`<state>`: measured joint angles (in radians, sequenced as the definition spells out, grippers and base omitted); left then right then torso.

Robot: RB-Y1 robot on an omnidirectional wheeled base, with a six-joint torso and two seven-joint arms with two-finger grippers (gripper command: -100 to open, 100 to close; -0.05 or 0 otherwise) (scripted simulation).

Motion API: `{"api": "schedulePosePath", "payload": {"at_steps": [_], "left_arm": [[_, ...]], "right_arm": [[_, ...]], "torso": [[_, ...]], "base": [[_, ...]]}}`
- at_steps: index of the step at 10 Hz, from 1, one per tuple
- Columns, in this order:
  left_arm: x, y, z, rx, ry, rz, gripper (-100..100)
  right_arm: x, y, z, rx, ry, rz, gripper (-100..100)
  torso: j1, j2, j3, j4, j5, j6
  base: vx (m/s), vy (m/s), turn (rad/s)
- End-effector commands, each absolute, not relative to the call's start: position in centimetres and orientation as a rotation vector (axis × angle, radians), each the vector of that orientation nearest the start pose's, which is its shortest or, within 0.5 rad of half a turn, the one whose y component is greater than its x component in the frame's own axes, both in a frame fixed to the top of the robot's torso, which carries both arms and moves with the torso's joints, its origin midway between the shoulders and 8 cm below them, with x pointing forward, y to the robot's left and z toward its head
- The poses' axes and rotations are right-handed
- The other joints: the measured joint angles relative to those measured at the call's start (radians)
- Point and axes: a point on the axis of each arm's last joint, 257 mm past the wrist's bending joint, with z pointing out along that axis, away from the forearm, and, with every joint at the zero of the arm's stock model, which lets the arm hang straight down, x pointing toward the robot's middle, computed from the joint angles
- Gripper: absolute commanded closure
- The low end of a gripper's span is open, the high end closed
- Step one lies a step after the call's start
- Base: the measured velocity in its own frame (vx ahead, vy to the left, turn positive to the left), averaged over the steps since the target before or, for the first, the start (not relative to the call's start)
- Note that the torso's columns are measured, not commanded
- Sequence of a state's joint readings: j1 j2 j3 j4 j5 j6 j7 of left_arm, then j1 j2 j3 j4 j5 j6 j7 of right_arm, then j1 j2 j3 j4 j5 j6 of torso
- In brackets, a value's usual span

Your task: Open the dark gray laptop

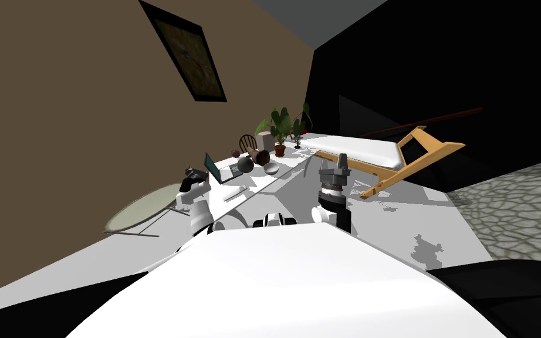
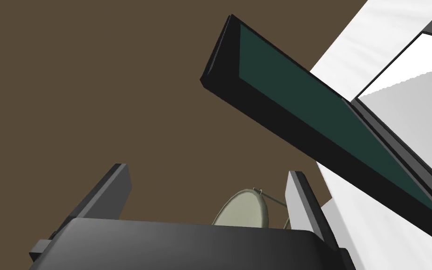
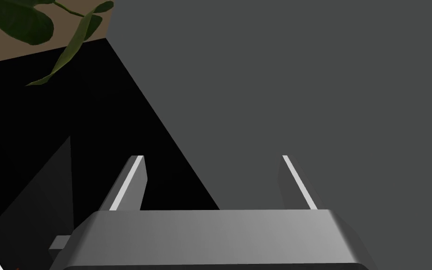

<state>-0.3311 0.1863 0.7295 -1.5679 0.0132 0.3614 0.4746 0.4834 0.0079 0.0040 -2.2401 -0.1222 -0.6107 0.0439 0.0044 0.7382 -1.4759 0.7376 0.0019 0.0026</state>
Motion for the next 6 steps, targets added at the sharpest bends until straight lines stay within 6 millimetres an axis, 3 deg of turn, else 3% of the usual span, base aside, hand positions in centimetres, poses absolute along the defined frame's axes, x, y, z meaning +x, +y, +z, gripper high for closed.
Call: {"api": "schedulePosePath", "payload": {"at_steps": [1,6], "left_arm": [[52.01,58.91,-10.2,-1.631,0.392,-1.091,100],[52.27,59.76,-9.59,-1.534,0.561,-0.913,100]], "right_arm": [[33.08,-29.28,3.2,0.659,0.474,1.357,0],[33.08,-29.28,3.19,0.659,0.474,1.357,0]], "torso": [[-0.001,0.0,0.0,0.0,-0.001,-0.002],[-0.007,-0.001,0.0,0.001,-0.003,0.0]], "base": [[0.027,-0.051,-0.015],[0.048,-0.11,-0.003]]}}
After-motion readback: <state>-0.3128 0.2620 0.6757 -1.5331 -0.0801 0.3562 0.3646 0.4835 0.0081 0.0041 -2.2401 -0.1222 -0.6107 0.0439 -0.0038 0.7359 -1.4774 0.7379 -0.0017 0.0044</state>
